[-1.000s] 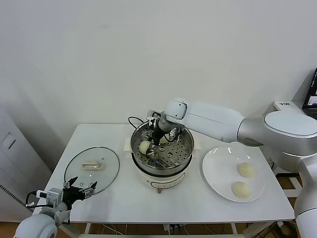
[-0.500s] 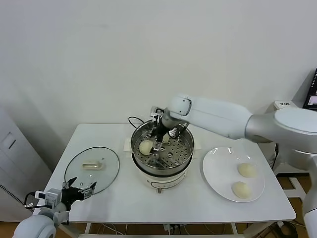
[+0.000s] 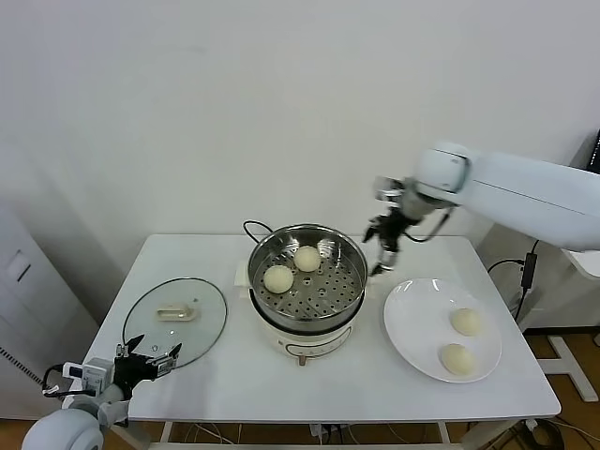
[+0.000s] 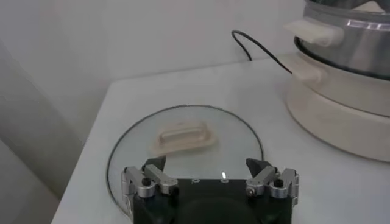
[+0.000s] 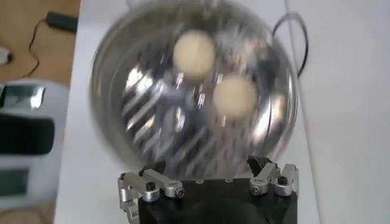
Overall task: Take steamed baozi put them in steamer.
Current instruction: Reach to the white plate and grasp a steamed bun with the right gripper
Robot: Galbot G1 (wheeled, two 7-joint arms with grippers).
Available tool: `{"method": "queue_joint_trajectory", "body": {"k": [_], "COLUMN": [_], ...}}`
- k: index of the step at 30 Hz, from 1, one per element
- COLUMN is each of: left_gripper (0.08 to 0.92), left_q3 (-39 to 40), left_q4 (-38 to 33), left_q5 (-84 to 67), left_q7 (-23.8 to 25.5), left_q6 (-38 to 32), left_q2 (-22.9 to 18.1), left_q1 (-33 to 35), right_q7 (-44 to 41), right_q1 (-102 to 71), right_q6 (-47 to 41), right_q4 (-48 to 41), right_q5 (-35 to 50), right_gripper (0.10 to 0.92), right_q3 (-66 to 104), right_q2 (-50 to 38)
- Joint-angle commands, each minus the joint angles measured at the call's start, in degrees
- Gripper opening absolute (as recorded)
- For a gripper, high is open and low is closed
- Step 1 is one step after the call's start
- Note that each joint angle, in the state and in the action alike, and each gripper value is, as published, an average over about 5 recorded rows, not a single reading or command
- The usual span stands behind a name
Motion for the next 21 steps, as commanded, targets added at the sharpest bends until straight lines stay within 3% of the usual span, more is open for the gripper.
{"method": "queue_joint_trajectory", "body": {"k": [1, 11, 21], "left_gripper": [0.823, 0.823, 0.823], "left_q3": [0.0, 0.0, 0.4], "left_q4": [-0.6, -0.8, -0.7], "left_q5": [0.4, 0.5, 0.6], "left_q7": [0.1, 0.2, 0.3], "left_q6": [0.2, 0.5, 0.6], "left_q2": [-0.2, -0.2, -0.2], "left_q1": [0.5, 0.5, 0.6], "right_q7": [-6.7, -8.3, -7.7], "right_q1": [-7.7, -25.4, -36.2], "right_q6": [7.0, 10.4, 12.6], "right_q4": [3.9, -0.2, -4.4], "right_q5": [-13.7, -23.0, -26.2], "right_gripper": [0.823, 0.823, 0.823], "right_q3": [3.2, 17.3, 25.7], "right_q2": [-16.3, -15.2, -13.7]}}
